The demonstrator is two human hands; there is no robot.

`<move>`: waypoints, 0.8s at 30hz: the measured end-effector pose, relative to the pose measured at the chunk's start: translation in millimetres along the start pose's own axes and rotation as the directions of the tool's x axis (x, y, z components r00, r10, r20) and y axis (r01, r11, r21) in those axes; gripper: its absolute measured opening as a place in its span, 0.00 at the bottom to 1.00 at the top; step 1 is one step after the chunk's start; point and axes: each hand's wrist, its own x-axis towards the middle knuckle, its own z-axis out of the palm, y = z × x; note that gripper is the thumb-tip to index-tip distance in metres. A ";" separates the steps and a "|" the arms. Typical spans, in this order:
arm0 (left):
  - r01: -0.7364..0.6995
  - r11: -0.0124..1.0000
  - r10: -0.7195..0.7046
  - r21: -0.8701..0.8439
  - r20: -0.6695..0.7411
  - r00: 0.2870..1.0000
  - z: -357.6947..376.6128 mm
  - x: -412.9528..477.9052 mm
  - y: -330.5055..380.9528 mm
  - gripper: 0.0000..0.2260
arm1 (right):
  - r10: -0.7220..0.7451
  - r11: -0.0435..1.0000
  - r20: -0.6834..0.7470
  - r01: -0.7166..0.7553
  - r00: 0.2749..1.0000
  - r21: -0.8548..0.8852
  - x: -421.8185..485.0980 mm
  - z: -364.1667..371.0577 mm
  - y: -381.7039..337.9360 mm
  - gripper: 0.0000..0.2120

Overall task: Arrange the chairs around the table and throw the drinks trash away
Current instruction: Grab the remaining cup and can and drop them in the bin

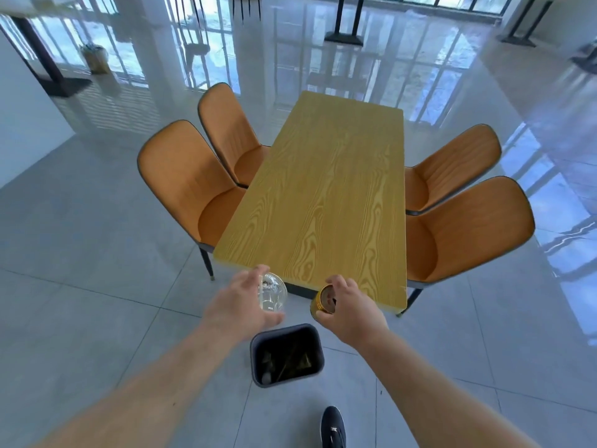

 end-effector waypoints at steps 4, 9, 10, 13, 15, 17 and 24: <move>-0.012 1.000 0.012 0.013 -0.020 1.000 3.6 -2.7 0.1 0.45 | 0.024 0.999 -0.008 -0.023 1.000 0.041 -0.2 -2.0 0.4 0.33; 0.050 0.999 -0.050 -0.005 0.007 0.999 45.0 9.0 -23.2 0.45 | 0.076 0.986 0.019 -0.078 0.997 0.149 10.0 37.6 19.4 0.32; 0.065 0.998 -0.065 -0.009 0.019 0.998 61.2 13.2 -31.5 0.45 | 0.081 0.986 0.036 -0.086 0.996 0.146 13.9 52.8 27.5 0.32; 0.122 0.992 -0.121 -0.020 0.046 0.992 117.7 26.0 -59.9 0.45 | 0.100 0.985 0.099 -0.113 0.990 0.130 29.6 102.2 55.4 0.33; 0.160 0.987 -0.157 -0.034 0.065 0.985 155.3 36.9 -79.9 0.45 | 0.108 0.984 0.126 -0.124 0.986 0.127 43.3 135.0 74.9 0.32; 0.195 0.980 -0.191 -0.036 0.082 0.978 189.9 49.6 -99.7 0.45 | 0.129 0.979 0.140 -0.148 0.982 0.140 58.4 165.8 93.5 0.32; 0.273 0.962 -0.274 0.024 0.057 0.960 271.4 89.3 -142.9 0.45 | 0.200 0.957 0.151 -0.226 0.968 0.182 98.6 245.4 141.2 0.32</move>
